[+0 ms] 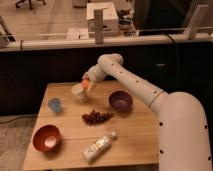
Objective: Place apple in paper cup
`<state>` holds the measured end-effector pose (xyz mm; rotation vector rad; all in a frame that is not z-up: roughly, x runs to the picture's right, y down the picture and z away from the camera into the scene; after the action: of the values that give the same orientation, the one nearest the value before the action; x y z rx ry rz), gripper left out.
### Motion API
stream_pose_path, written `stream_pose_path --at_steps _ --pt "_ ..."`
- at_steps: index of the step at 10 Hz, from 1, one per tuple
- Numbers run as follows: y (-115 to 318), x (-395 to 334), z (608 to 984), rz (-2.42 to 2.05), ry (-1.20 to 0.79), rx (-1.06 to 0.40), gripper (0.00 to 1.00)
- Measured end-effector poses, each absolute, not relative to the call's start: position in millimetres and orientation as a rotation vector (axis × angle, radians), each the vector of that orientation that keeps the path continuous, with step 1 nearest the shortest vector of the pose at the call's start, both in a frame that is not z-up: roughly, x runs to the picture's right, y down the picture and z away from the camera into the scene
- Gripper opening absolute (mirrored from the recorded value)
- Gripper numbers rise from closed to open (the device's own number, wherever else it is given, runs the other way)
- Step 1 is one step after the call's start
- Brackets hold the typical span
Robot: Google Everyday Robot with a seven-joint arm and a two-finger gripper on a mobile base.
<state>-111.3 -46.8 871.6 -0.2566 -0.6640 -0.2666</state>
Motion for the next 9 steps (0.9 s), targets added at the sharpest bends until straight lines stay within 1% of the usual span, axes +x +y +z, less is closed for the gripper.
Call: stream_pose_path --at_steps 3,4,6,9 --pt "-56.8 -117.5 853.8 -0.292 -0.638 -0.235 0.24" --pt "-57.2 -117.9 848.6 -0.293 -0.632 -0.229 0.29" --pt "-55.3 -117.6 848.3 -0.29 -0.639 -0.226 0.29" --pt "-50.8 -126.4 860.1 -0.296 -0.681 -0.236 0.29"
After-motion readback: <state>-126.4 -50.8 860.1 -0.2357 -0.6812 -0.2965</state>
